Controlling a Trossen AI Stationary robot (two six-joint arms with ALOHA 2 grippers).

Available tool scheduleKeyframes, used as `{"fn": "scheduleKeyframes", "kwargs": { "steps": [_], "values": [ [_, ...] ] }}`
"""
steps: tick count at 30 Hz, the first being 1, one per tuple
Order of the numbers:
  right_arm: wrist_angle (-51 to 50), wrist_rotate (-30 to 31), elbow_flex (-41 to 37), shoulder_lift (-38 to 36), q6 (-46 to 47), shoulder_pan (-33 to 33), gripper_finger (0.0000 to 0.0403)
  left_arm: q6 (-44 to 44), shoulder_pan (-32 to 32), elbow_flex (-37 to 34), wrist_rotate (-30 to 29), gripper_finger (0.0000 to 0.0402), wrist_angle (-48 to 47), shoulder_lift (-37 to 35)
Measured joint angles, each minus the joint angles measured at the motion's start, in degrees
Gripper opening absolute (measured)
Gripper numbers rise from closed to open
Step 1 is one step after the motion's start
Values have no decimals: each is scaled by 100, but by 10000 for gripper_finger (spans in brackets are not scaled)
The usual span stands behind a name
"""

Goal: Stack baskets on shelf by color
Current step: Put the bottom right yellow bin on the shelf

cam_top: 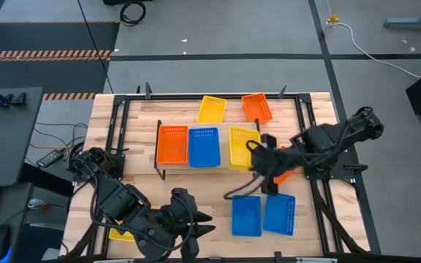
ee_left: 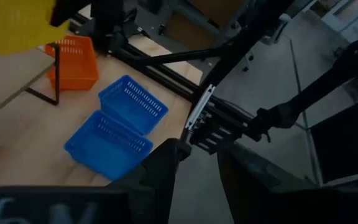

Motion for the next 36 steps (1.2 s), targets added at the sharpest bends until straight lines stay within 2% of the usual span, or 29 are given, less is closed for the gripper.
{"fn": "scheduleKeyframes", "kwargs": {
  "steps": [8, 15, 18, 25, 29, 36],
  "values": [
    [-502, -528, -9, 354, -757, -587, 8, -11, 65, 0, 41, 126, -724, 0],
    [-613, -996, -9, 689, -1163, -860, 8, -22, 159, -1, 78, 126, -2456, 0],
    [-603, -1007, -9, 775, -1181, -934, 9, -3, 242, -2, 74, 126, -2864, 0],
    [-665, -1005, -11, 770, -1175, -1161, 9, 509, 474, -2, 74, 126, -2887, 0],
    [-666, -1051, -11, 765, -847, -1276, 10, 683, 711, -2, 77, 126, -2891, 0],
    [-844, -1313, -11, 765, -687, -1338, 59, 1091, 1199, -2, 773, 126, -2887, 0]
  ]
}}
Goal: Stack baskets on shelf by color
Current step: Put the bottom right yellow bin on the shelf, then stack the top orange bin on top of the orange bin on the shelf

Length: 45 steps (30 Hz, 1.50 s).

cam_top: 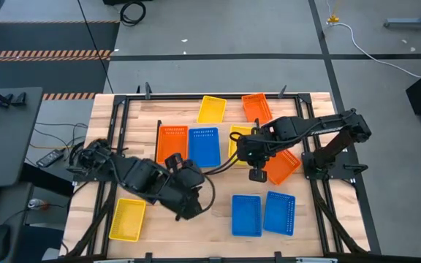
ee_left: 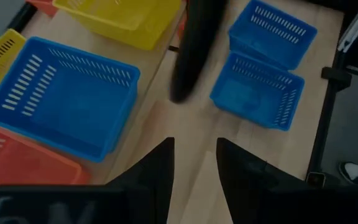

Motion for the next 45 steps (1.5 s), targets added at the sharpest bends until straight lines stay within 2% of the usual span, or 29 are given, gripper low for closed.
{"fn": "scheduleKeyframes", "kwargs": {
  "steps": [7, 12, 16, 22, 28, 35, 41, 45],
  "values": [
    [-5, 8, 0, 0, 152, 63, 101, 612, 280, 0, 349, 126, -2, 2],
    [-54, -37, 0, -45, 299, 150, 106, 1064, 489, -275, 696, 126, 20, 48],
    [-149, -294, 79, -171, 605, 229, 106, 1184, 670, -679, 983, 126, 87, 37],
    [-474, -667, 201, -554, 982, 445, 107, 1489, 842, -1015, 879, 126, 223, 41],
    [-1175, -764, 201, -1008, 1467, 569, 107, 1925, 1142, -1093, 886, 126, 339, 46],
    [-1297, -340, 201, -1839, 2198, 739, 112, 2121, 1563, -1093, 897, 138, 309, 44],
    [-1297, 363, 193, -2533, 2643, 779, 139, 2054, 1615, -943, 851, 163, 370, 44],
    [-1301, 920, -127, -2876, 2715, 647, 158, 1411, 1591, -607, 647, 166, 380, 44]
  ]
}}
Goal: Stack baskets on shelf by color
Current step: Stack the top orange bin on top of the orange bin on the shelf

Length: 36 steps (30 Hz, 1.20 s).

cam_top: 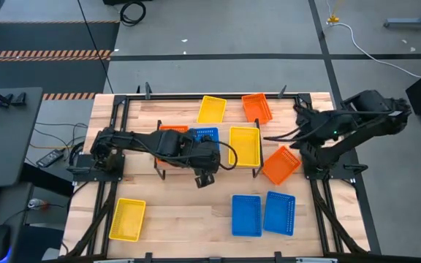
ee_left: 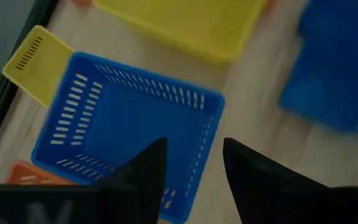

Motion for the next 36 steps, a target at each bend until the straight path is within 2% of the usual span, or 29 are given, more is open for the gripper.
{"fn": "scheduleKeyframes", "kwargs": {
  "steps": [3, 7, 11, 16, 18, 21, 23, 31, 36],
  "values": [
    [0, 364, -317, -195, 52, -361, 162, -521, -143, 363, -567, 161, 404, 0],
    [86, 529, -635, -294, 23, -950, 162, -222, -405, 608, -1188, 150, 1495, -52],
    [305, 501, -930, -270, -175, -1643, 162, 49, -301, 612, -1174, 139, 1619, -168],
    [1204, 37, -1481, -196, -151, -2474, 162, -532, 37, 579, -1132, 141, 1223, -243],
    [1580, -192, -1681, -145, -175, -2783, 162, -417, 157, 577, -963, 143, 1257, -234],
    [2077, -477, -1844, 3, -303, -3228, 162, 446, 271, 577, -290, 143, 1417, -234],
    [2264, -585, -1872, 144, -465, -3498, 162, 825, 301, 577, -48, 139, 1428, -234],
    [2610, -539, -1873, 780, -720, -4537, 162, 1563, 483, 575, 318, 126, 1350, -393],
    [2655, -995, -1873, 1242, -985, -5257, 162, 1861, 912, 577, 556, 126, 1082, -509]
  ]
}}
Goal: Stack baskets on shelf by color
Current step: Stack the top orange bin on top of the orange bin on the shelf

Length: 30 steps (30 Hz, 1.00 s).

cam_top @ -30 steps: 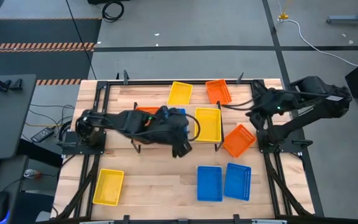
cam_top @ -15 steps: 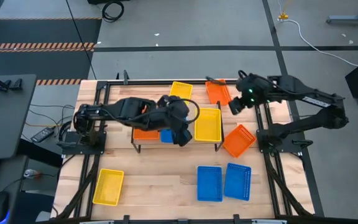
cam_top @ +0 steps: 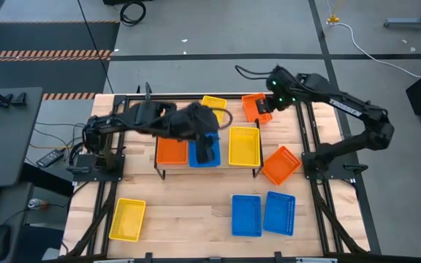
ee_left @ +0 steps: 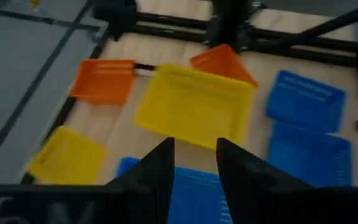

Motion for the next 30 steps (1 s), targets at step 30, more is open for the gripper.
{"fn": "scheduleKeyframes", "kwargs": {
  "steps": [30],
  "values": [
    [-536, -880, 2, 2102, -4965, -891, 162, 1045, 1481, -2, 1193, 126, -1657, -487]
  ]
}}
